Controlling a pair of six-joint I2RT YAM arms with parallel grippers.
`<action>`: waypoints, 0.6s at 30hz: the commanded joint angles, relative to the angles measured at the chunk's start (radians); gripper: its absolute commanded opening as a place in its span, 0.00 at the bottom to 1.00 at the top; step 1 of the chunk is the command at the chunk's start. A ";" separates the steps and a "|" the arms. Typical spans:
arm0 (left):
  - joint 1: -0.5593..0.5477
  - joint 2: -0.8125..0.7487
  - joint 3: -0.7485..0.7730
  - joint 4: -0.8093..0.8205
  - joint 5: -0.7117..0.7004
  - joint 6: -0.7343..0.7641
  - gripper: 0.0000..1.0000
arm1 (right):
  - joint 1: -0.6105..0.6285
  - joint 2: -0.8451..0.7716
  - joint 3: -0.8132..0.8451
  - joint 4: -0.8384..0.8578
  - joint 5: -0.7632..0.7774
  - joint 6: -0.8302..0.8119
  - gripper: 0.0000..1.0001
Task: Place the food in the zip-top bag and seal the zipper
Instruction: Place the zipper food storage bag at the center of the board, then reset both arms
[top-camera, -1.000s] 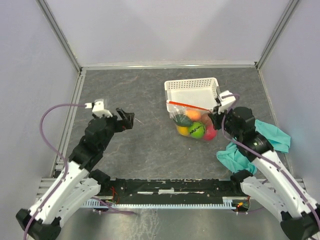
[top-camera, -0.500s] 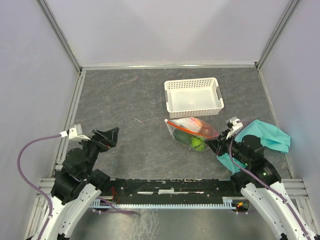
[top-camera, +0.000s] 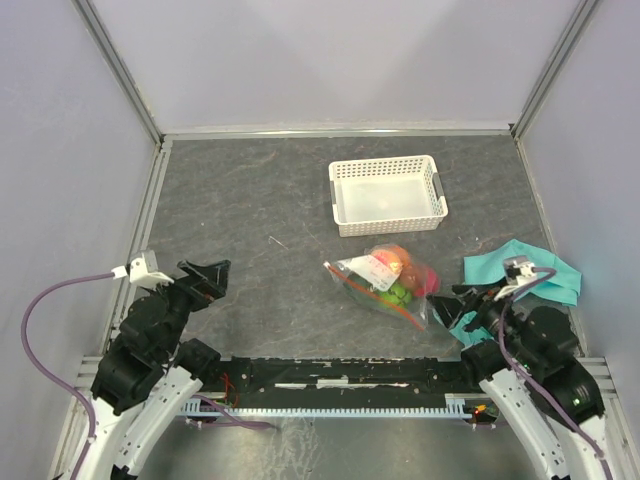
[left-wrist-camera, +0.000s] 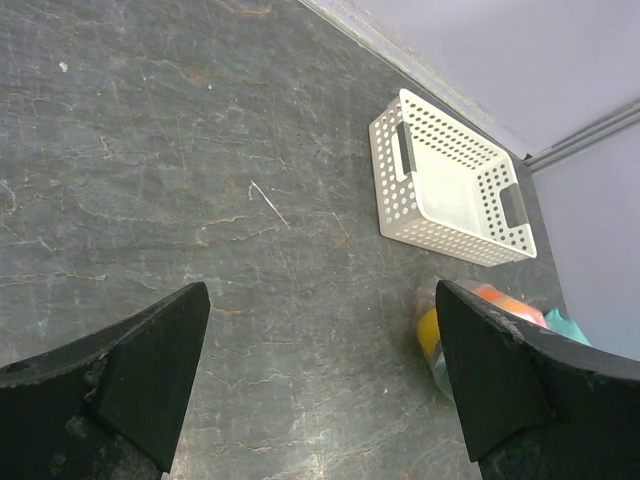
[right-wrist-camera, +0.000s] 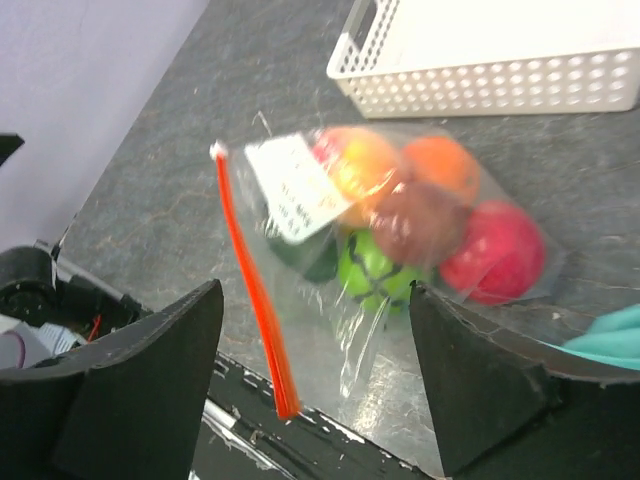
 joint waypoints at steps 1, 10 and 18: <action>0.003 -0.012 0.046 0.014 0.019 0.013 1.00 | -0.002 -0.023 0.137 -0.113 0.173 0.008 0.97; 0.003 -0.015 0.095 0.012 -0.048 0.108 1.00 | -0.002 0.039 0.212 -0.106 0.544 -0.026 0.99; 0.002 -0.078 0.041 0.046 -0.092 0.135 1.00 | -0.003 0.073 0.192 -0.121 0.689 -0.048 0.99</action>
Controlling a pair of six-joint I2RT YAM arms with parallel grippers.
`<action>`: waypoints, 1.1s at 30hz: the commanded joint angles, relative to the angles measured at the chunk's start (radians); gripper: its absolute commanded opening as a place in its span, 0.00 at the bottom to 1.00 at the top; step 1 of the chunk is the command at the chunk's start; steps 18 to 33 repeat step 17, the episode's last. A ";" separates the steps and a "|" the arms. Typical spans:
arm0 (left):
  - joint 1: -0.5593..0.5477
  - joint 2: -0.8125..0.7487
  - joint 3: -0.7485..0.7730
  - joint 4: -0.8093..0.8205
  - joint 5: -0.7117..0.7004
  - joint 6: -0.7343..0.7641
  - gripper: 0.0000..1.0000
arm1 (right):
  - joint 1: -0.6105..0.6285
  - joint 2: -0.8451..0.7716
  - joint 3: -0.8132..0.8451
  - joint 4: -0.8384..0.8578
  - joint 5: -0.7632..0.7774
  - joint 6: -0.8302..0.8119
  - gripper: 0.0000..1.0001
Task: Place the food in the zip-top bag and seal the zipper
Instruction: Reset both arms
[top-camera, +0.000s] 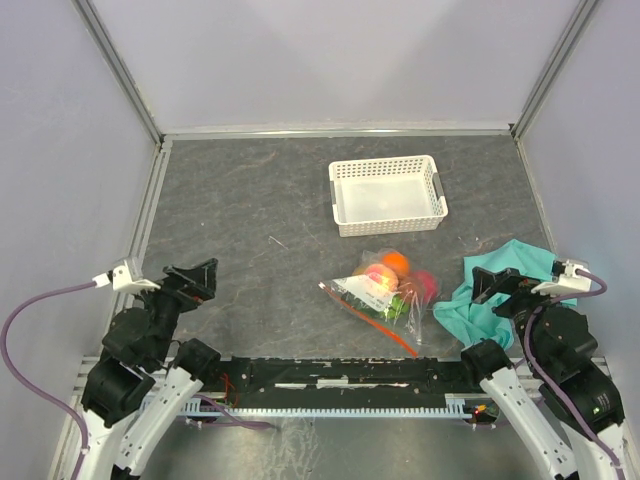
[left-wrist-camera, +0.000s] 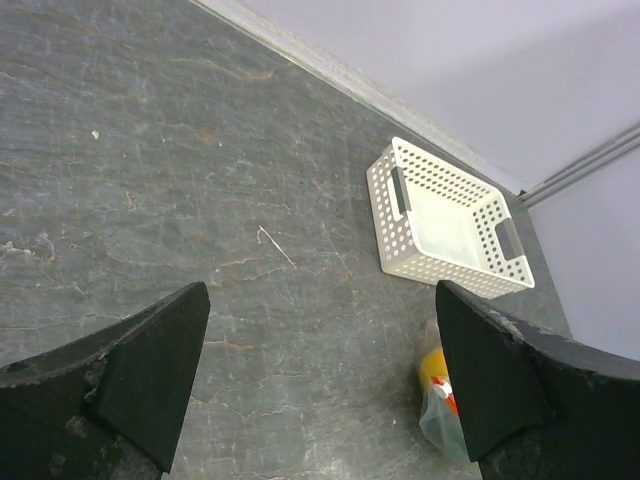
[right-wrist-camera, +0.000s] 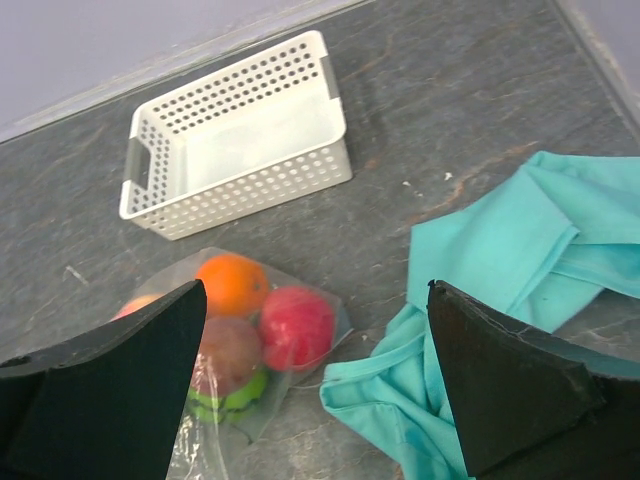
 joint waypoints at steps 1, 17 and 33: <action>0.003 -0.058 -0.019 0.045 -0.053 0.044 1.00 | -0.002 0.011 0.008 0.006 0.097 -0.033 0.99; 0.003 -0.077 -0.020 0.004 -0.148 0.002 1.00 | -0.002 0.013 0.033 -0.056 0.109 -0.021 0.99; 0.003 -0.077 -0.020 0.004 -0.148 0.002 1.00 | -0.002 0.013 0.033 -0.056 0.109 -0.021 0.99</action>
